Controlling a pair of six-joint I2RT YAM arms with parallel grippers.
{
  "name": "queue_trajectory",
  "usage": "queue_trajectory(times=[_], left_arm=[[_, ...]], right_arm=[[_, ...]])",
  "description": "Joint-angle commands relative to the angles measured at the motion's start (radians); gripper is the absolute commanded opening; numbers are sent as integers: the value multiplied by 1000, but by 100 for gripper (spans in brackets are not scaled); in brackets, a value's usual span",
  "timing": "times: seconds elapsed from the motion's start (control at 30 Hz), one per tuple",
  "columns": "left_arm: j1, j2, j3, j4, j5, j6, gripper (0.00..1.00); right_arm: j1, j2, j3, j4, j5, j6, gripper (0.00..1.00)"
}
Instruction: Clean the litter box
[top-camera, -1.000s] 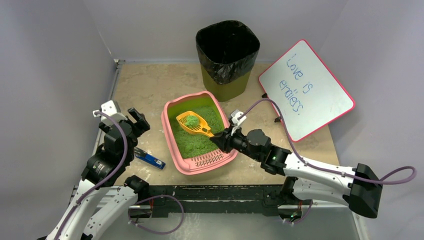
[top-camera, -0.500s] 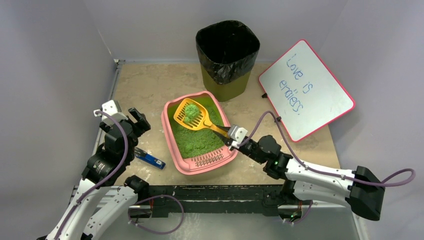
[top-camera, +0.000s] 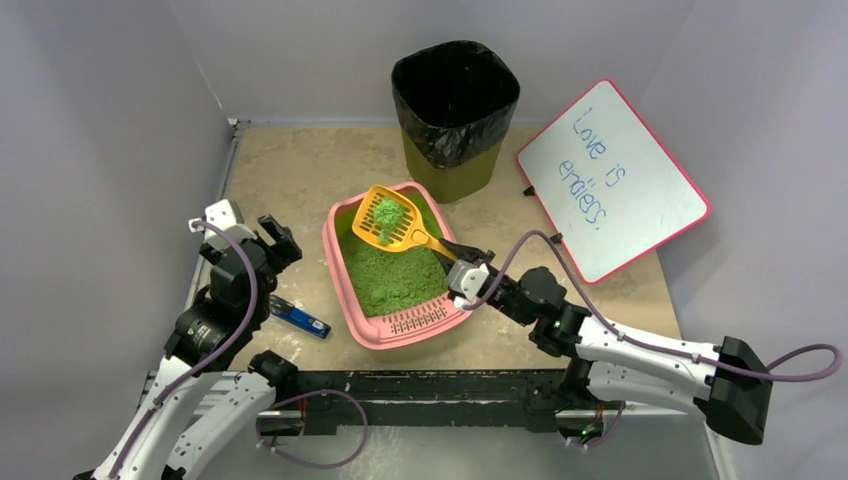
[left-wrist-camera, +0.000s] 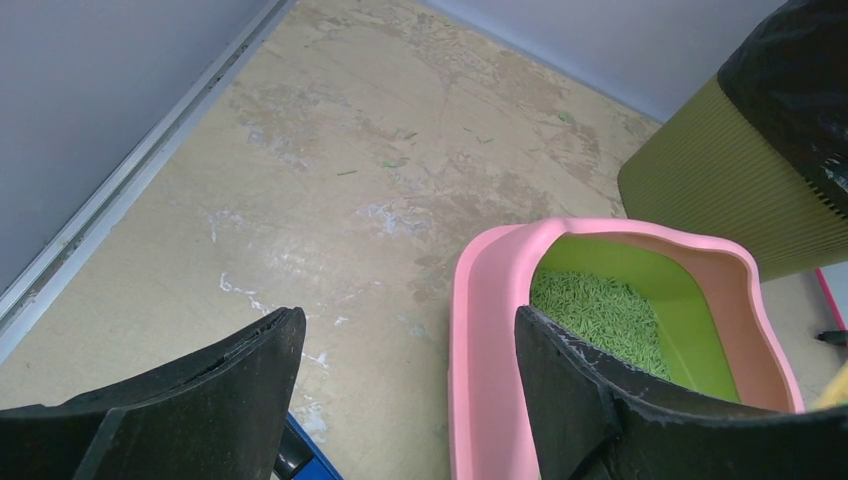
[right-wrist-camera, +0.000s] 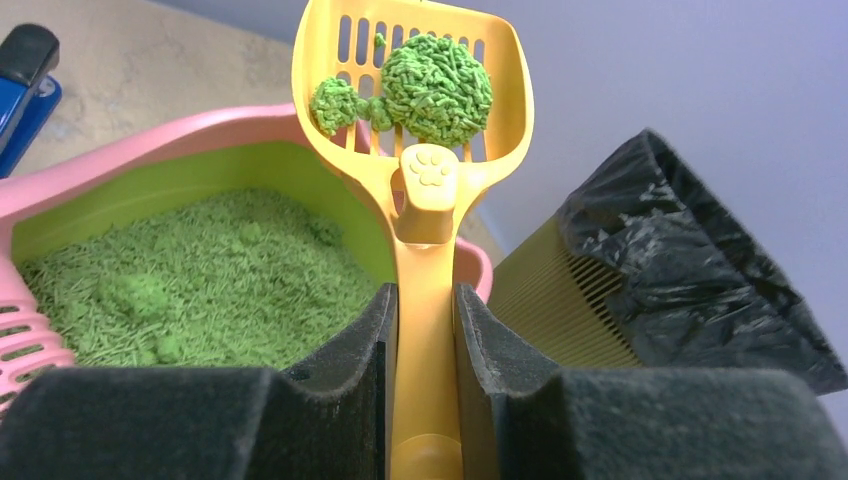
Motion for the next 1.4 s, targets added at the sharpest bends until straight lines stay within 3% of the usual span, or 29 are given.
queue_trajectory(times=[0.0, 0.27, 0.53, 1.07, 1.37], left_arm=[[2, -9, 3, 35, -1, -4, 77], [2, 11, 4, 41, 16, 5, 77], [2, 23, 1, 47, 32, 12, 76], [2, 27, 0, 54, 49, 18, 77], [2, 21, -2, 54, 57, 18, 77]], right_arm=[[1, 16, 142, -172, 81, 131, 0], [1, 8, 248, -503, 188, 300, 0], [1, -53, 346, -603, 197, 366, 0], [1, 91, 633, -863, 216, 440, 0], [-10, 165, 823, -940, 305, 359, 0]])
